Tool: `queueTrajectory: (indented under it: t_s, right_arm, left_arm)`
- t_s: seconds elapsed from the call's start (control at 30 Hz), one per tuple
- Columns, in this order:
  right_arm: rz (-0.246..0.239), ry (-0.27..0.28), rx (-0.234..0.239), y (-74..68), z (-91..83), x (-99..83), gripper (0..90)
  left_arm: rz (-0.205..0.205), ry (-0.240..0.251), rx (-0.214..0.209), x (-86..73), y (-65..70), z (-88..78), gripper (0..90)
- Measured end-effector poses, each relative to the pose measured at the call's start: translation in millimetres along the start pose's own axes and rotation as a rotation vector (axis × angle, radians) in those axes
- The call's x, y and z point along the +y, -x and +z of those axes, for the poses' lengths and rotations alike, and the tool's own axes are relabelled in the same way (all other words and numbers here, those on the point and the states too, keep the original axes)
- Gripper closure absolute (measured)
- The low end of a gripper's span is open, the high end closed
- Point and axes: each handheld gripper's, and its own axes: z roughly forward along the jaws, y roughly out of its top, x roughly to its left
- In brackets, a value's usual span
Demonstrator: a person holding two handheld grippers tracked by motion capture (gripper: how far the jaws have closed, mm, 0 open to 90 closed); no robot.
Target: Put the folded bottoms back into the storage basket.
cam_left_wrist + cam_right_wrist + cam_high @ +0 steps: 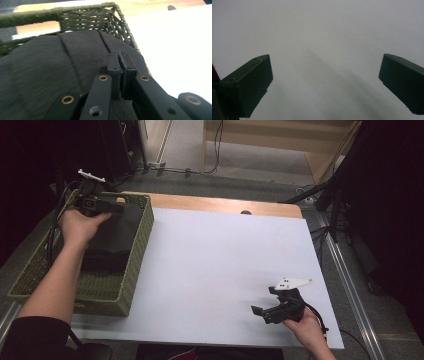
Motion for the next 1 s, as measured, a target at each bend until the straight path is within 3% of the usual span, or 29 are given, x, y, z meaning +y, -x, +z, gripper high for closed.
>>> queueTrajectory:
  t_s: [0.17,0.33,0.43,0.6,0.9,1.0]
  right_arm:
    - [-0.005,-0.001,0.000,0.0,0.2,0.0,0.0]
    - [-0.006,-0.002,-0.002,0.2,0.0,-0.2,0.0]
    - [-0.005,-0.002,-0.003,0.5,-0.2,-0.3,0.0]
    - [-0.008,-0.003,-0.003,0.3,0.3,-0.3,0.0]
    - [-0.008,-0.008,-0.006,0.1,0.8,-0.8,0.0]
    - [-0.008,-0.007,-0.005,0.5,0.5,-1.2,0.0]
  left_arm:
    - [0.025,-0.011,-0.009,-1.7,9.4,16.4,88.0]
    - [0.026,-0.048,0.004,-9.9,6.8,31.3,88.0]
    - [0.029,-0.091,0.033,-17.8,0.4,38.3,88.1]
    - [-0.006,-0.086,0.034,-31.3,-14.8,42.3,88.2]
    - [-0.017,-0.051,0.071,-48.7,-40.1,46.6,88.7]
    - [-0.025,-0.034,0.063,-56.4,-48.5,49.2,88.1]
